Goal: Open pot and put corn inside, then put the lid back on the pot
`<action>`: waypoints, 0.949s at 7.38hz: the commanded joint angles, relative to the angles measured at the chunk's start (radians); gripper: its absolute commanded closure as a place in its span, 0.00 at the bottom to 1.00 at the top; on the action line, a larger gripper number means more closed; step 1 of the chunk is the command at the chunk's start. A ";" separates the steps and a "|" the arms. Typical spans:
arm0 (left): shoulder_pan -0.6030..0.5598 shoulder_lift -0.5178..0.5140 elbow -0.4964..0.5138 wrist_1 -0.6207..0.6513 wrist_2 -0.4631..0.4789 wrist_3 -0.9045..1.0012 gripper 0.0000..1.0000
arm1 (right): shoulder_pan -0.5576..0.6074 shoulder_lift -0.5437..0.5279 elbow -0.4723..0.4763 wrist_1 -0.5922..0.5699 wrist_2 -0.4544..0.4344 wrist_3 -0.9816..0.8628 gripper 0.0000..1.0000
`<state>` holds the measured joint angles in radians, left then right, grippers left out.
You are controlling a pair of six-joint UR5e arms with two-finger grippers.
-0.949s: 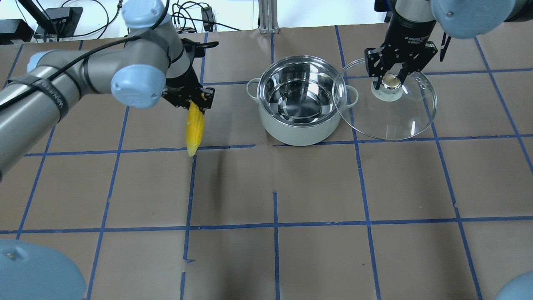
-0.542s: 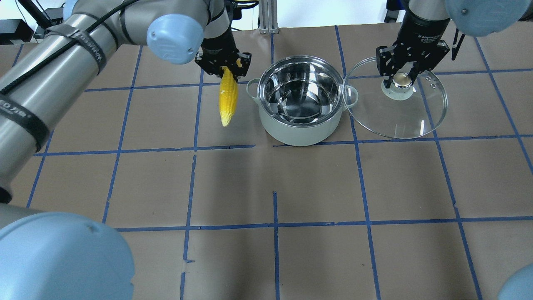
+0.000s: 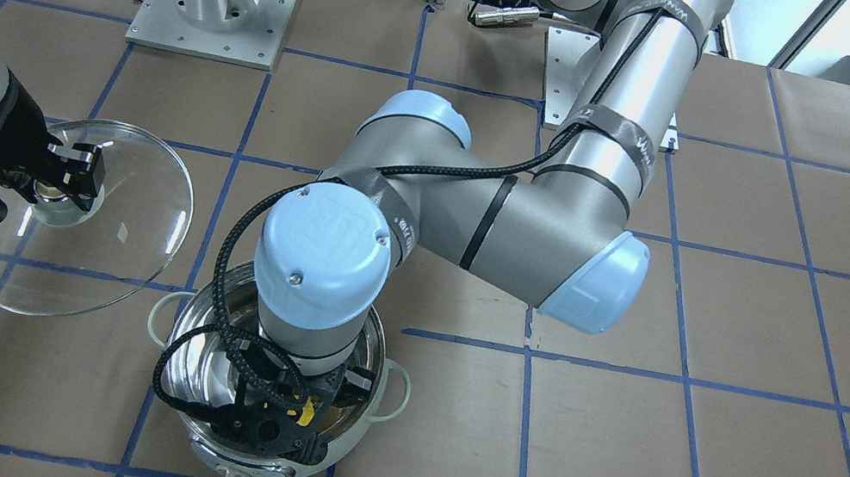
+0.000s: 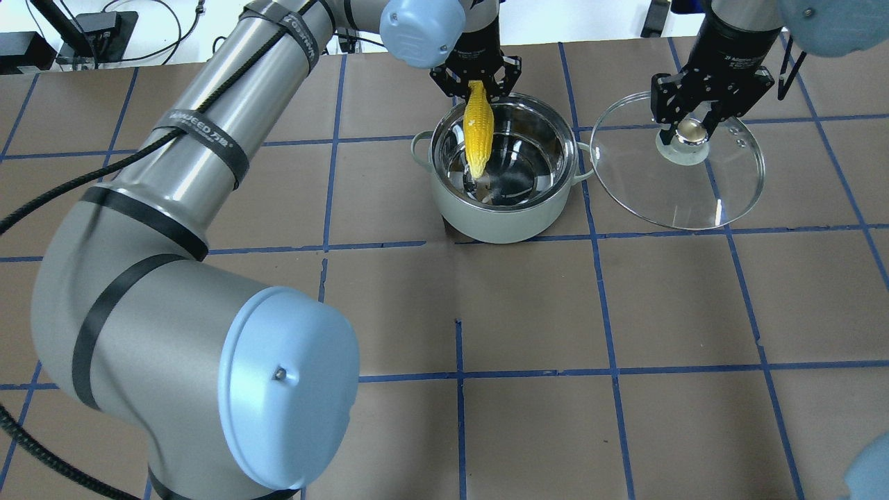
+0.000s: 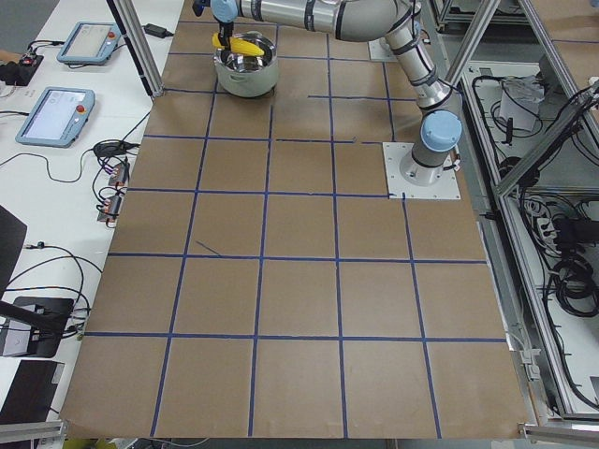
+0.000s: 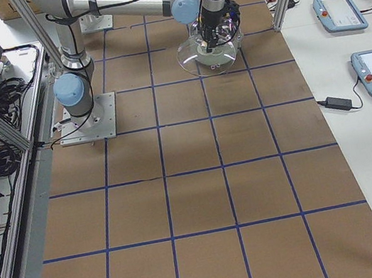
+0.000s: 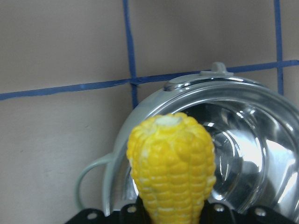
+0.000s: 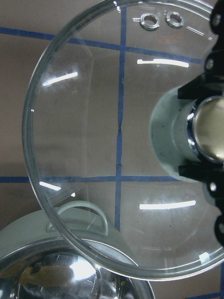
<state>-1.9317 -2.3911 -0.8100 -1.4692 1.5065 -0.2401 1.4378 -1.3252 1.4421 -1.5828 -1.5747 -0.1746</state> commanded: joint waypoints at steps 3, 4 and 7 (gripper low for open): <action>-0.001 -0.007 -0.001 -0.011 0.006 0.001 0.00 | 0.004 -0.005 0.009 -0.005 0.002 0.003 0.70; 0.009 0.004 0.003 -0.011 0.006 0.010 0.00 | 0.004 -0.006 0.005 -0.003 0.002 0.007 0.70; 0.190 0.182 -0.059 -0.187 0.006 0.215 0.00 | 0.187 0.026 -0.083 -0.008 -0.013 0.226 0.68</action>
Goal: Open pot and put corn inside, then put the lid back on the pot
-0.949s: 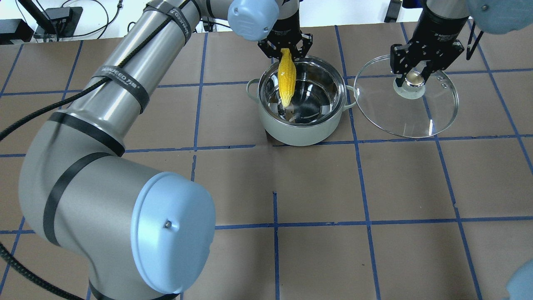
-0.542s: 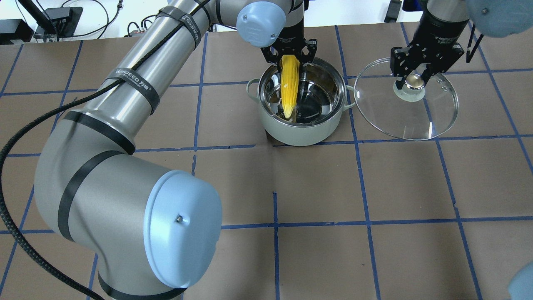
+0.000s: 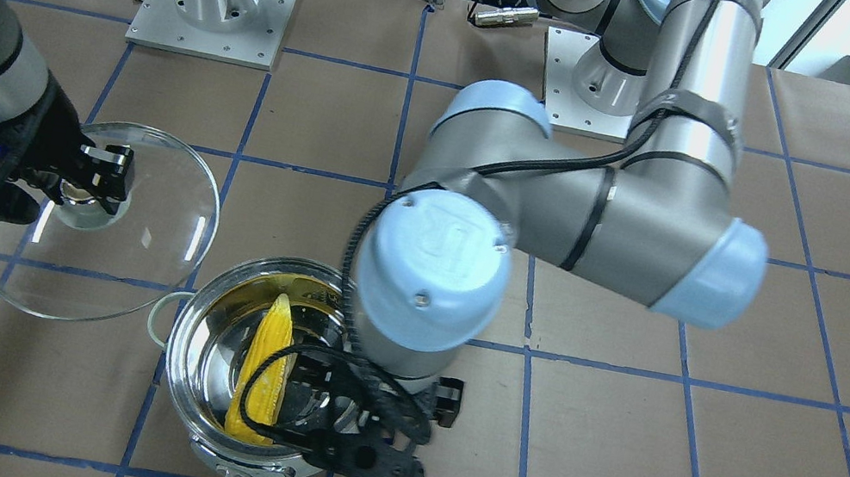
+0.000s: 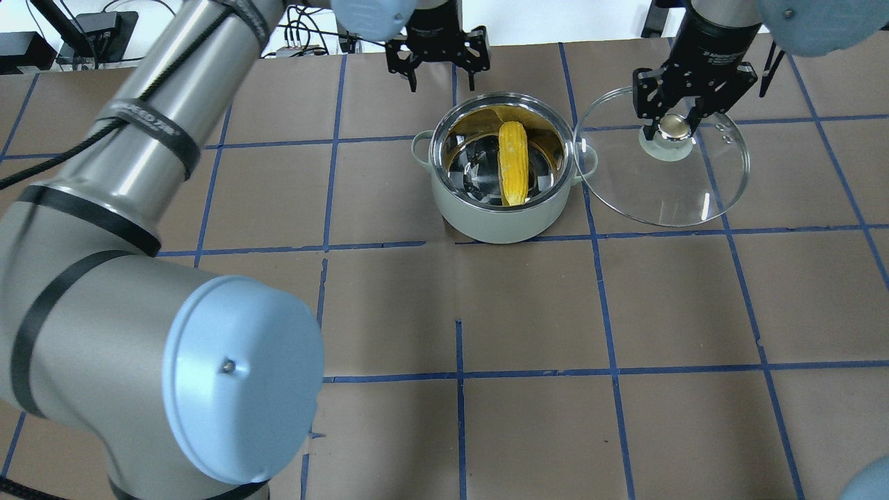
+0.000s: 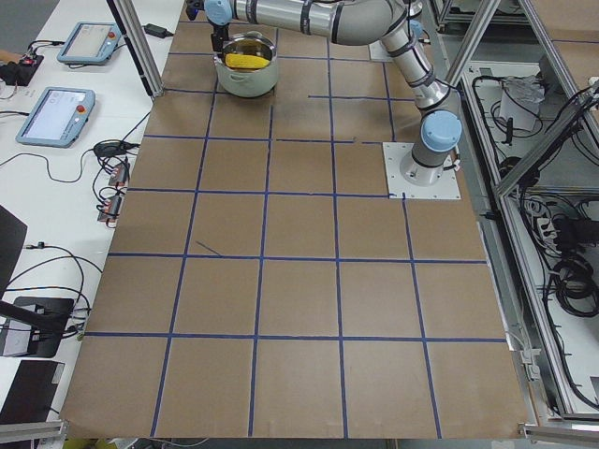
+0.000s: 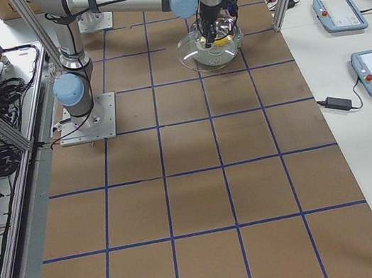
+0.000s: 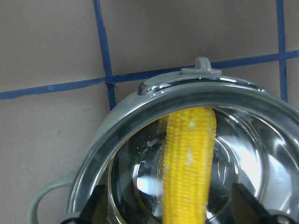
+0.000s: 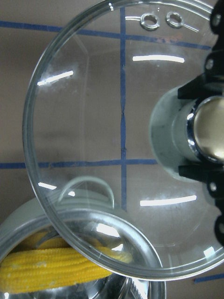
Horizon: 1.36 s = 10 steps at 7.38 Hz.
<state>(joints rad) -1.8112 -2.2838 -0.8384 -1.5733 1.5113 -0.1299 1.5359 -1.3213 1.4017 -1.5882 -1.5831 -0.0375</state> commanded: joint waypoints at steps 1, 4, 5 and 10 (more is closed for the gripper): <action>0.116 0.155 -0.092 -0.114 0.004 0.152 0.00 | 0.148 0.074 -0.100 -0.003 -0.005 0.123 0.68; 0.254 0.518 -0.453 -0.108 0.050 0.295 0.00 | 0.243 0.259 -0.294 0.002 0.000 0.166 0.69; 0.272 0.617 -0.564 -0.093 0.070 0.297 0.00 | 0.260 0.313 -0.334 0.001 0.008 0.166 0.69; 0.257 0.687 -0.663 0.013 0.076 0.262 0.00 | 0.280 0.376 -0.374 0.000 0.012 0.165 0.69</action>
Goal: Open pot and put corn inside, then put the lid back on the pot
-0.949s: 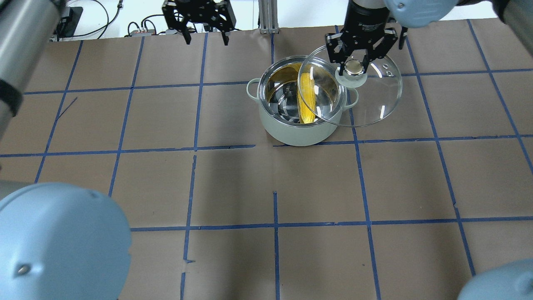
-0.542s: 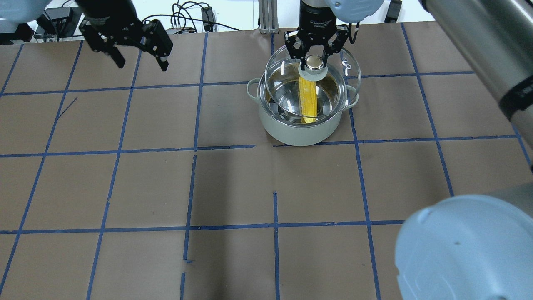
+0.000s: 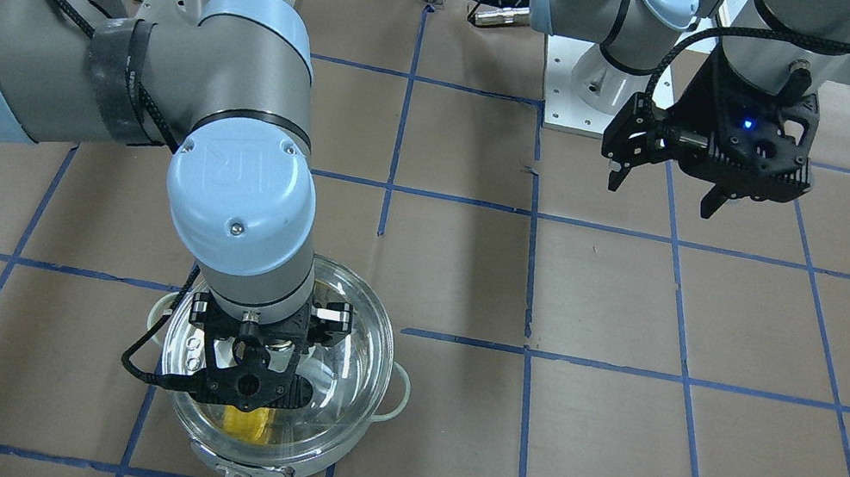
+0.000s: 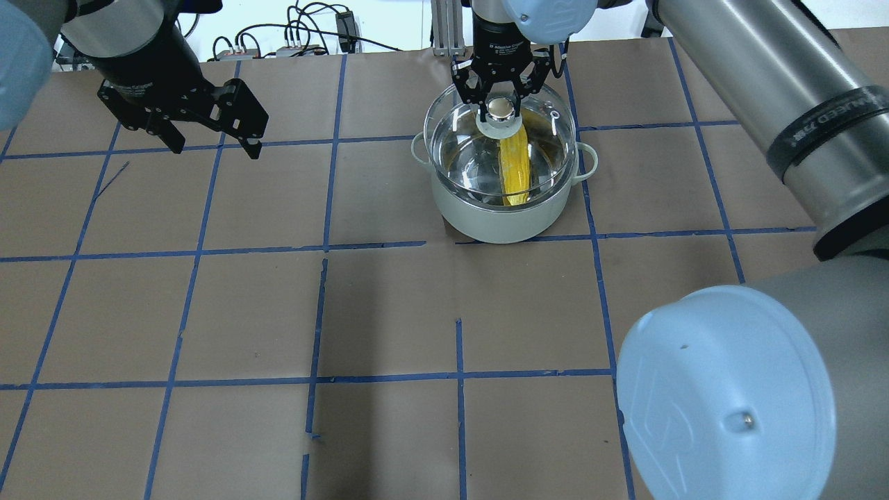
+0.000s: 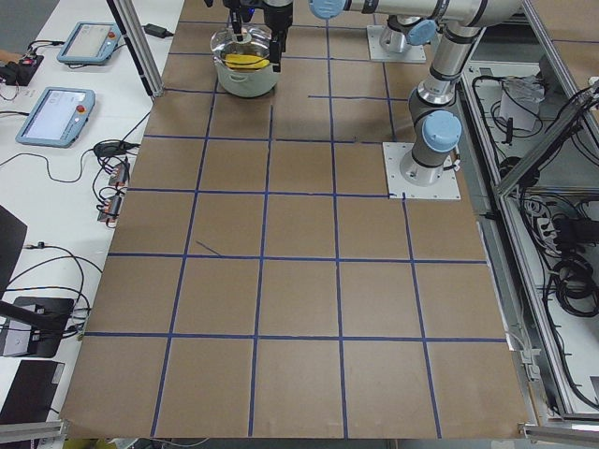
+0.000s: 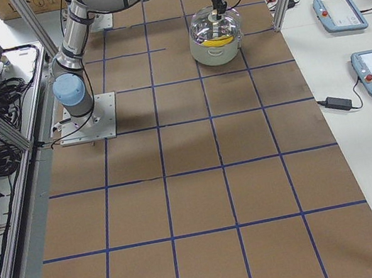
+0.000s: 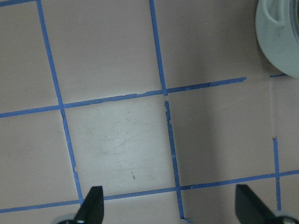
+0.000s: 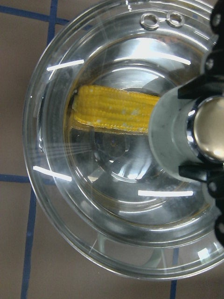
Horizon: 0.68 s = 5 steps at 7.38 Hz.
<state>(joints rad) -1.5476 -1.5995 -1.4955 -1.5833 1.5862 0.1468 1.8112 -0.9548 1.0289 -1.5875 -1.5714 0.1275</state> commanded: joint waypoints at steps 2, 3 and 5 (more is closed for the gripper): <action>0.003 0.048 -0.044 0.003 0.003 -0.021 0.00 | 0.003 0.016 0.003 0.001 0.001 -0.003 0.69; 0.012 0.077 -0.089 0.020 -0.002 -0.053 0.00 | 0.003 0.016 0.011 0.003 -0.001 -0.008 0.69; 0.055 0.081 -0.082 0.019 0.001 -0.044 0.00 | 0.000 0.016 0.016 0.003 -0.001 -0.014 0.69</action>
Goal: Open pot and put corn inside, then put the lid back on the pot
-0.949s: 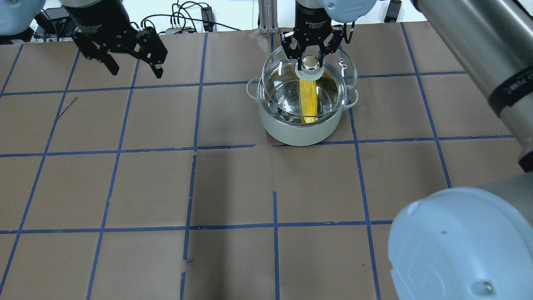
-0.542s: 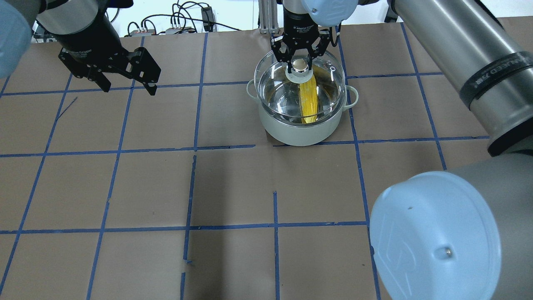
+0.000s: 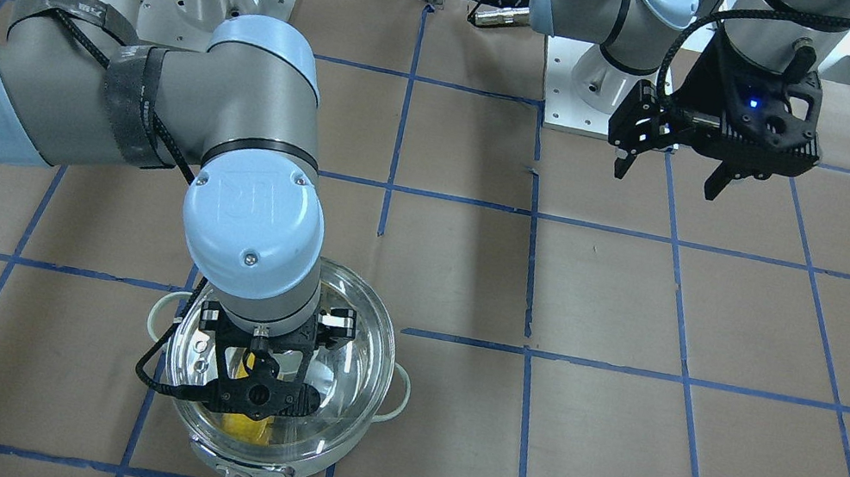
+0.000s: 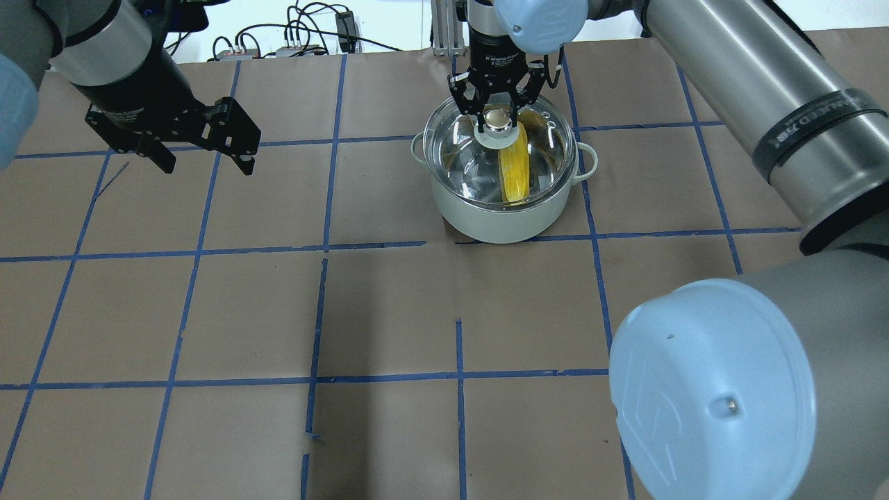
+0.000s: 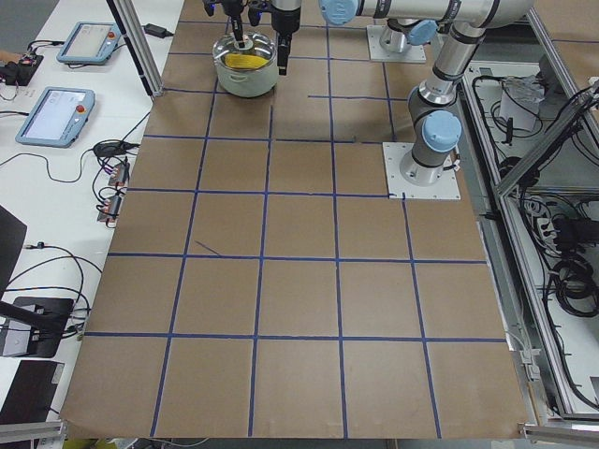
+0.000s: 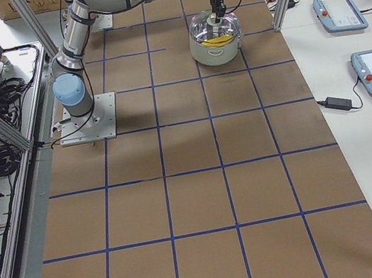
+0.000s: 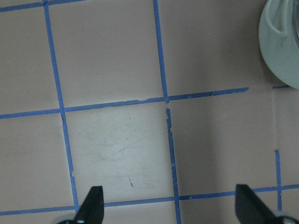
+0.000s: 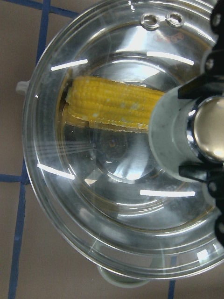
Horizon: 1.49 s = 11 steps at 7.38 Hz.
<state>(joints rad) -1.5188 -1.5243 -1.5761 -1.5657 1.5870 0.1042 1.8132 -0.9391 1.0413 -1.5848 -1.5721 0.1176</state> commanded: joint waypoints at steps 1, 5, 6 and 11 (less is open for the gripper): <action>0.032 -0.005 0.010 -0.002 0.001 -0.001 0.00 | -0.003 0.002 0.005 0.000 0.000 -0.006 0.69; 0.031 -0.019 0.022 -0.008 -0.002 -0.001 0.00 | -0.005 0.006 0.005 0.000 -0.002 -0.001 0.69; 0.031 -0.017 0.021 -0.008 -0.002 -0.001 0.00 | -0.003 -0.001 0.005 0.012 -0.002 -0.001 0.69; 0.031 -0.011 0.016 -0.008 -0.002 -0.001 0.00 | -0.008 0.003 0.011 0.013 -0.003 -0.007 0.69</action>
<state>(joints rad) -1.4880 -1.5374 -1.5578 -1.5739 1.5846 0.1028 1.8074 -0.9359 1.0494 -1.5724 -1.5756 0.1136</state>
